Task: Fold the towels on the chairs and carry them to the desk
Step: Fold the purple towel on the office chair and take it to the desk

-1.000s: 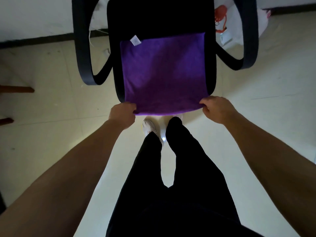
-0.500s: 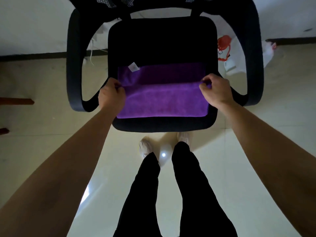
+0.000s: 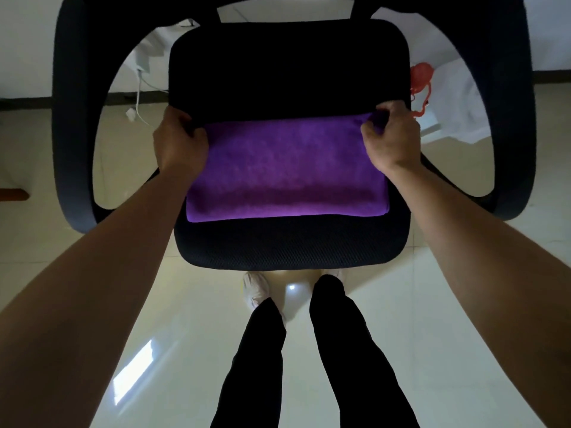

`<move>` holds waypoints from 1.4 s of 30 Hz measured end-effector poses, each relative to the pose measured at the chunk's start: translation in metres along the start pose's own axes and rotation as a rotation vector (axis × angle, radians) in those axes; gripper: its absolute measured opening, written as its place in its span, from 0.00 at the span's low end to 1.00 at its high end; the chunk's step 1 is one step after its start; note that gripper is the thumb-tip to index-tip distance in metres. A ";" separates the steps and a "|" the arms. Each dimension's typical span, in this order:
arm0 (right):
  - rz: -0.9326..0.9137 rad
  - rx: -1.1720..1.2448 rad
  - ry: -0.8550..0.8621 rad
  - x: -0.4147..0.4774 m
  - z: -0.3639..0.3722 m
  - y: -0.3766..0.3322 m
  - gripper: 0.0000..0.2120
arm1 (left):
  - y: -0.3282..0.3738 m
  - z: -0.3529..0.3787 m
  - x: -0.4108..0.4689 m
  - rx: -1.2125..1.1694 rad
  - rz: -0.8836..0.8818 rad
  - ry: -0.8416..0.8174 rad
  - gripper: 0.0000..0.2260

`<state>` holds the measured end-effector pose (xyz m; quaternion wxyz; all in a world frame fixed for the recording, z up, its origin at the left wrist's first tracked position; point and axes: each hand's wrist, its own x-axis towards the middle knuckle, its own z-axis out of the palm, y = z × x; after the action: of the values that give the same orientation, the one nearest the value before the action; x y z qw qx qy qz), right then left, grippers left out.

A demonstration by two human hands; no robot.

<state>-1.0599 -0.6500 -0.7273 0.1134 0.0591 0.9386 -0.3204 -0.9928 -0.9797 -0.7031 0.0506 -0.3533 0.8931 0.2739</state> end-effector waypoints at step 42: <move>0.533 0.180 -0.222 -0.063 -0.004 0.012 0.25 | 0.016 0.073 -0.040 0.728 0.956 -0.444 0.57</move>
<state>-0.9970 -0.6401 -0.7156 0.2898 0.2776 0.8398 -0.3657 -0.9814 -0.9073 -0.7460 0.2235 0.1892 0.9561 0.0121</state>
